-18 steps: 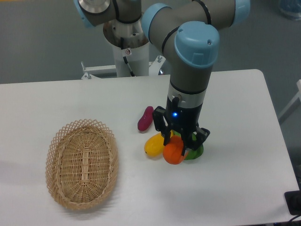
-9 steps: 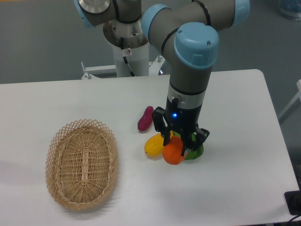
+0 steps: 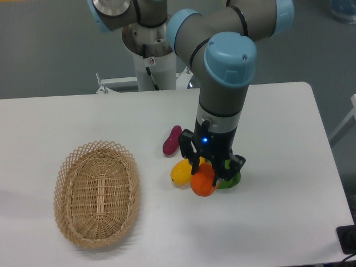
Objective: Place the orange in the basket
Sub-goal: 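Close the gripper on the orange among the toy vegetables, then lift the orange and carry it over the wicker basket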
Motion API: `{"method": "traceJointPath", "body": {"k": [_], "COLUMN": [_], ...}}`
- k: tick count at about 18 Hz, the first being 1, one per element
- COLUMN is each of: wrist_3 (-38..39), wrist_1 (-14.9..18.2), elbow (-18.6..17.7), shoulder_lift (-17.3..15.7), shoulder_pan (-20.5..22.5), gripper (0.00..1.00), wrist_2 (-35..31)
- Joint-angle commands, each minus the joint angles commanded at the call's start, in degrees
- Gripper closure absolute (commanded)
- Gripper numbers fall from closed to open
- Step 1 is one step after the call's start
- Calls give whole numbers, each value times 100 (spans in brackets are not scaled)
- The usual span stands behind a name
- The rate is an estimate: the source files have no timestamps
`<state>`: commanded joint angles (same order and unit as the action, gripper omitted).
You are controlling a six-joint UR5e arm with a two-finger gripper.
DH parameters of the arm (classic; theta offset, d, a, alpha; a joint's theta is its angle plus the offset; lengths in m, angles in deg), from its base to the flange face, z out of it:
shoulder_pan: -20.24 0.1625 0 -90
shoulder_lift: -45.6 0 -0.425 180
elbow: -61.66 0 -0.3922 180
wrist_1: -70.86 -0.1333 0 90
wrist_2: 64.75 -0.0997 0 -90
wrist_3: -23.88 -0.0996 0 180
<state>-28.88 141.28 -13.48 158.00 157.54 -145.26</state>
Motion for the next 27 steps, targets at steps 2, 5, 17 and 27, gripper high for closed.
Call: {"method": "traceJointPath", "body": {"k": [2, 5, 17, 27], "wrist_3": [509, 986, 1953, 2279], "wrist_1": [-378, -783, -819, -846], "elbow": [-44, -141, -923, -1002], "shoulder_lift": [167, 317, 387, 809], "shoulder_pan": [-246, -545, -2004, -2374], "gripper": [49, 49, 48, 45], "wrist_2": [-9, -183, -457, -712]}}
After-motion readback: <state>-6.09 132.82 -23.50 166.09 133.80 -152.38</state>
